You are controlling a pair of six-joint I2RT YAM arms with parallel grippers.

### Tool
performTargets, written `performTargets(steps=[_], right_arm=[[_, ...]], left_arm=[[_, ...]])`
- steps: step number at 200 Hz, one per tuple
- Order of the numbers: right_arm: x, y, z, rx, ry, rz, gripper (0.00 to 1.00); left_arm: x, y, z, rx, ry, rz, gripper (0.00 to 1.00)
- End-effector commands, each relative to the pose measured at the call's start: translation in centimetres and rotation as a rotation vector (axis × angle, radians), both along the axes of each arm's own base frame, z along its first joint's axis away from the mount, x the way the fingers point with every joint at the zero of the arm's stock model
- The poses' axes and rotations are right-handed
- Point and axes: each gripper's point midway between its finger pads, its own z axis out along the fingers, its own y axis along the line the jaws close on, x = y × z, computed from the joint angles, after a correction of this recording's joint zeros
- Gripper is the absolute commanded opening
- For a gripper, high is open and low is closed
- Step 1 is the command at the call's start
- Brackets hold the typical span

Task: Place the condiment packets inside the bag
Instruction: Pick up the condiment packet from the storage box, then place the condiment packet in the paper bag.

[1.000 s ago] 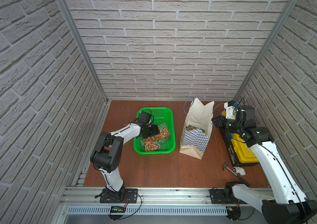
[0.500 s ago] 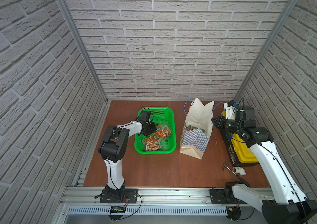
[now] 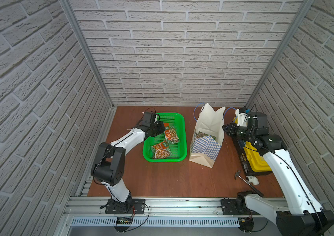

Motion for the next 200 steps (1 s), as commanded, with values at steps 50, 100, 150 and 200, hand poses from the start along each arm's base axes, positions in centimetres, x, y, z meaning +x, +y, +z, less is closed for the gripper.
performTargets(steps=[50,100,150,200], right_arm=[[-0.6,0.1,1.4,0.024,-0.066,-0.001,0.27],[-1.3,0.2,1.7,0.033,-0.082,0.002,0.28],[-2.0,0.2,1.7,0.036,-0.093,0.004,0.28],[-1.9,0.4,1.8,0.044,-0.097,0.012,0.27]], left_arm=[[-4.4,-2.1,11.9,0.053,-0.257,-0.073,0.00],[-7.6,-3.2,19.1,0.081,-0.400,-0.121,0.00],[-11.5,-5.7,27.2,0.059,-0.575,-0.216,0.00],[-14.8,-8.9,32.8,-0.015,-0.706,-0.329,0.00]])
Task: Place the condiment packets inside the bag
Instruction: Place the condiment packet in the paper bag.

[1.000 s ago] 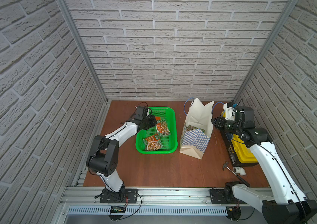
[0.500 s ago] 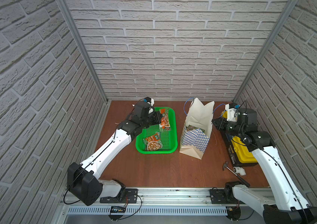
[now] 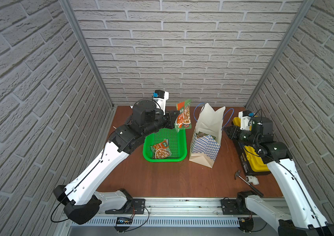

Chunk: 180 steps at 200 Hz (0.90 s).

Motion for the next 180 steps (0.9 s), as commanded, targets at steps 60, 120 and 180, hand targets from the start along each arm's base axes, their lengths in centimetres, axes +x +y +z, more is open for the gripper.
performTargets(steps=[60,120,180], right_arm=[[0.5,0.3,0.4,0.024,-0.037,0.008,0.27],[0.4,0.3,0.4,0.029,-0.044,0.006,0.25],[0.2,0.4,0.0,0.041,-0.045,0.007,0.24]], left_arm=[[-4.5,-4.2,8.3,-0.089,-0.215,-0.200,0.00],[-4.4,-9.2,7.9,-0.106,-0.208,-0.322,0.00],[-0.7,-14.2,2.5,-0.035,-0.081,-0.343,0.00]])
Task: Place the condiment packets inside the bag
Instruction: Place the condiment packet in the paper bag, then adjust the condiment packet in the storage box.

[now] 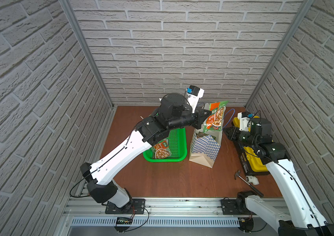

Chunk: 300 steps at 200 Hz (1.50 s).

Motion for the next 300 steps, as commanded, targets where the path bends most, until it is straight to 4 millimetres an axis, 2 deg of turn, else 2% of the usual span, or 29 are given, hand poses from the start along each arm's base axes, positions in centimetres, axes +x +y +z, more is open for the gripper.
performTargets(steps=[1,68,95,116,120,127,132,160,175,209,238,257,276,300], right_arm=[[0.2,0.1,0.9,0.022,-0.050,-0.001,0.24],[0.1,0.3,0.5,0.022,-0.048,0.011,0.22],[0.1,0.2,0.5,0.016,-0.047,0.009,0.22],[-0.1,0.0,0.5,0.006,-0.045,0.005,0.22],[-0.1,0.0,0.5,0.004,-0.045,0.006,0.22],[-0.2,0.0,0.5,0.003,-0.045,0.003,0.22],[-0.2,-0.1,0.5,0.001,-0.046,0.002,0.22],[-0.2,-0.1,0.5,0.001,-0.045,0.000,0.22],[-0.2,-0.1,0.5,0.000,-0.045,0.000,0.22],[-0.2,-0.1,0.3,-0.001,-0.040,-0.001,0.22],[-0.2,-0.1,0.4,-0.001,-0.043,-0.001,0.21],[-0.2,-0.2,0.5,-0.005,-0.042,-0.005,0.21],[-0.2,-0.4,0.7,-0.014,-0.044,-0.013,0.21],[0.0,-0.8,1.1,-0.026,-0.056,-0.030,0.21]], left_arm=[[0.6,-1.3,0.6,-0.029,-0.016,-0.013,0.00],[4.8,-3.8,-7.8,0.156,0.091,0.065,0.00],[5.5,-3.7,-9.4,0.209,0.100,0.096,0.00],[6.0,-3.1,-9.4,0.236,0.091,0.128,0.00],[6.0,-2.9,-9.2,0.240,0.088,0.136,0.12],[6.0,-2.6,-8.9,0.246,0.085,0.144,0.38],[6.0,-2.5,-8.7,0.251,0.082,0.147,0.48],[5.2,-1.7,-6.9,0.252,0.062,0.142,0.78],[4.7,-1.1,-5.9,0.239,0.051,0.143,0.87],[3.2,1.3,-3.5,0.220,0.006,0.163,0.93],[2.2,4.4,-3.4,0.240,-0.031,0.229,0.95],[1.7,7.0,-4.1,0.264,-0.042,0.299,0.97],[1.5,9.8,-5.6,0.286,-0.021,0.362,0.98],[1.7,13.4,-9.1,0.305,0.066,0.439,0.98]])
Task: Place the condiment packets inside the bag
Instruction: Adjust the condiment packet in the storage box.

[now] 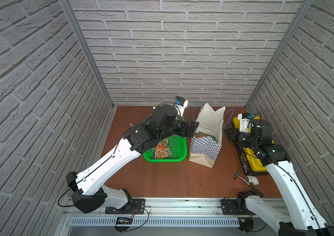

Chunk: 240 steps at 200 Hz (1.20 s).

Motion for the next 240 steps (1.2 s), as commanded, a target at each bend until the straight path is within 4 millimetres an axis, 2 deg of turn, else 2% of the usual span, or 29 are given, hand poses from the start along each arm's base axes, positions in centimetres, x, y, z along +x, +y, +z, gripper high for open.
performTargets(steps=[1,37,83,113,148,173,188,240], right_arm=[[0.2,-0.6,1.3,-0.027,-0.047,-0.022,0.20],[0.8,-1.2,2.0,-0.063,-0.055,-0.040,0.18],[3.2,-1.6,2.6,-0.102,-0.043,-0.042,0.17],[4.3,-1.8,2.7,-0.111,-0.027,-0.041,0.17],[3.6,-1.8,3.4,-0.108,-0.038,-0.039,0.18],[2.6,-1.2,4.3,-0.086,-0.050,-0.008,0.34],[1.7,-1.2,4.9,-0.083,-0.063,-0.002,0.48],[-1.4,-1.4,6.6,-0.099,-0.106,-0.005,0.73]], left_arm=[[1.4,3.5,-2.8,0.014,0.041,0.130,0.98],[1.5,8.0,-10.0,0.005,0.229,0.237,0.98],[0.9,10.1,-18.0,0.033,0.399,0.294,0.98],[1.1,11.6,-22.2,0.090,0.508,0.334,0.98],[1.1,12.3,-25.1,0.178,0.572,0.331,0.98],[1.3,12.5,-27.0,0.234,0.613,0.325,0.98],[1.5,12.8,-28.0,0.271,0.635,0.332,0.98],[2.2,12.9,-31.7,0.386,0.728,0.325,0.98]])
